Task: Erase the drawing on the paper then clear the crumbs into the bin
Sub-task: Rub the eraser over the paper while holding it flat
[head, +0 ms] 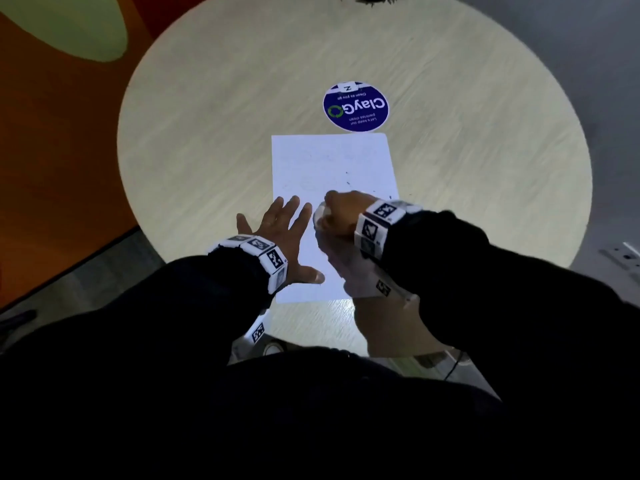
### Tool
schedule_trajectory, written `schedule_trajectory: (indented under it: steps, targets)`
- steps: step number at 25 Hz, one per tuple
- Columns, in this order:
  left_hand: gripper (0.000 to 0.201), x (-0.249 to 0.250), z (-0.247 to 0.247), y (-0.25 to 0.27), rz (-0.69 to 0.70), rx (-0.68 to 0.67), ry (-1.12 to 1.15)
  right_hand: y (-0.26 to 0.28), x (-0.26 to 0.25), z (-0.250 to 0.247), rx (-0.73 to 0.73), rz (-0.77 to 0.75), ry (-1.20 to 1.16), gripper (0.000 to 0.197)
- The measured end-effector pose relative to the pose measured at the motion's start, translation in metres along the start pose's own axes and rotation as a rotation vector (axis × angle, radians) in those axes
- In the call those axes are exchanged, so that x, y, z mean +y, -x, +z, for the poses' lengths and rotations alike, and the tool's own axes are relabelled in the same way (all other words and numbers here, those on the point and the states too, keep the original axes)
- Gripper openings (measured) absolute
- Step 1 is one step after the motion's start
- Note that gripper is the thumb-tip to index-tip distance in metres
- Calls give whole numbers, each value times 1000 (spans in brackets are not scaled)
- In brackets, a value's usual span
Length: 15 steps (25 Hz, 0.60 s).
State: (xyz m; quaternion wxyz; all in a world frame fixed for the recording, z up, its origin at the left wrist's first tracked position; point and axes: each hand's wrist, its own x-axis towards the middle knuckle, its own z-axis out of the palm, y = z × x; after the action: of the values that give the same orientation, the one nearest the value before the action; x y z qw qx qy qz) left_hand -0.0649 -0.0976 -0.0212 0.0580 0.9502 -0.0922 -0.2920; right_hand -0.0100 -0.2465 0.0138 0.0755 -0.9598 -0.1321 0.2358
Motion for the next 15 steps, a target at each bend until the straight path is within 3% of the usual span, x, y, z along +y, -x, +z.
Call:
schedule_trajectory:
  steps: [2, 4, 7, 10, 13, 15]
  targets:
    - [122, 0, 1, -1, 1, -1, 2, 0, 2, 14, 34, -18, 38, 27]
    - [121, -1, 1, -1, 5, 6, 8, 41, -6, 38, 138, -42, 182, 25]
    - [121, 0, 1, 0, 13, 17, 11, 47, -3, 27, 77, -90, 171, 27]
    - [122, -1, 3, -2, 16, 28, 7, 11, -7, 3, 28, 25, 26, 27]
    - [120, -1, 1, 0, 19, 40, 15, 46, -14, 34, 188, 6, 152, 17]
    - [119, -1, 1, 0, 22, 40, 18, 61, -11, 38, 137, -21, 128, 20]
